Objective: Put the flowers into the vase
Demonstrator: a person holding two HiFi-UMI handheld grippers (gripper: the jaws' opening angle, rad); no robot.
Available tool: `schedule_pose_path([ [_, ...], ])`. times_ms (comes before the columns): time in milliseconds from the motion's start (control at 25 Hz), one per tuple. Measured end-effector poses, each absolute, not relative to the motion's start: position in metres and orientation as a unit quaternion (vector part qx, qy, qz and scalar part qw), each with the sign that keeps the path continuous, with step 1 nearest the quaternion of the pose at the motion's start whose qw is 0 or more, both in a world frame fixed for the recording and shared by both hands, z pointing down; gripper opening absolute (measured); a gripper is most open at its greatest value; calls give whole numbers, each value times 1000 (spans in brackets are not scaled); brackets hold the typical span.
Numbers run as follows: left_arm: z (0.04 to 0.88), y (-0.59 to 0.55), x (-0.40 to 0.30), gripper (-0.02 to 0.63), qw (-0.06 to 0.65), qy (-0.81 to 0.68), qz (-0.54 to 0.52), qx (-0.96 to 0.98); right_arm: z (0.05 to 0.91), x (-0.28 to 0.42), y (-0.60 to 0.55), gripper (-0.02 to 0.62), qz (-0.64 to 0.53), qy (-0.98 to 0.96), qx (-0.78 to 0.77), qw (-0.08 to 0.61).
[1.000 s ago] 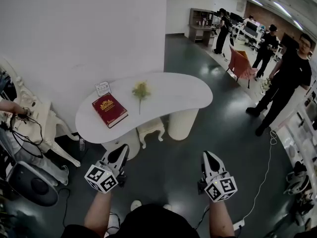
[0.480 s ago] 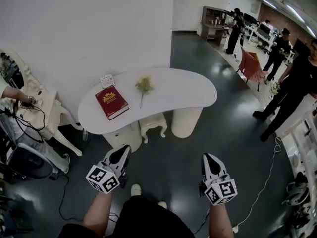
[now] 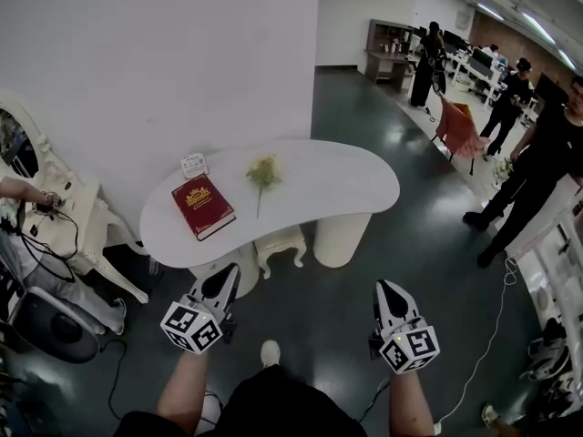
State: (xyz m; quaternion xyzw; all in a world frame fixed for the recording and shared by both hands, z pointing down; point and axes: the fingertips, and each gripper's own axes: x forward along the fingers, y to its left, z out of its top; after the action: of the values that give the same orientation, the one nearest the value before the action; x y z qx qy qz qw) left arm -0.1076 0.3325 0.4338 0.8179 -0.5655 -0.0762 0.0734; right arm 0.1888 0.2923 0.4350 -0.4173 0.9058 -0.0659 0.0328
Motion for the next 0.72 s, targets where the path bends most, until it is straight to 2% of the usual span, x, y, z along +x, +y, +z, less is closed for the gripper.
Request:
schedule_pose_path([
  [720,434,192,-164,9,73,-511,-95,851,422,131,183,23,-54,885,-460,38],
])
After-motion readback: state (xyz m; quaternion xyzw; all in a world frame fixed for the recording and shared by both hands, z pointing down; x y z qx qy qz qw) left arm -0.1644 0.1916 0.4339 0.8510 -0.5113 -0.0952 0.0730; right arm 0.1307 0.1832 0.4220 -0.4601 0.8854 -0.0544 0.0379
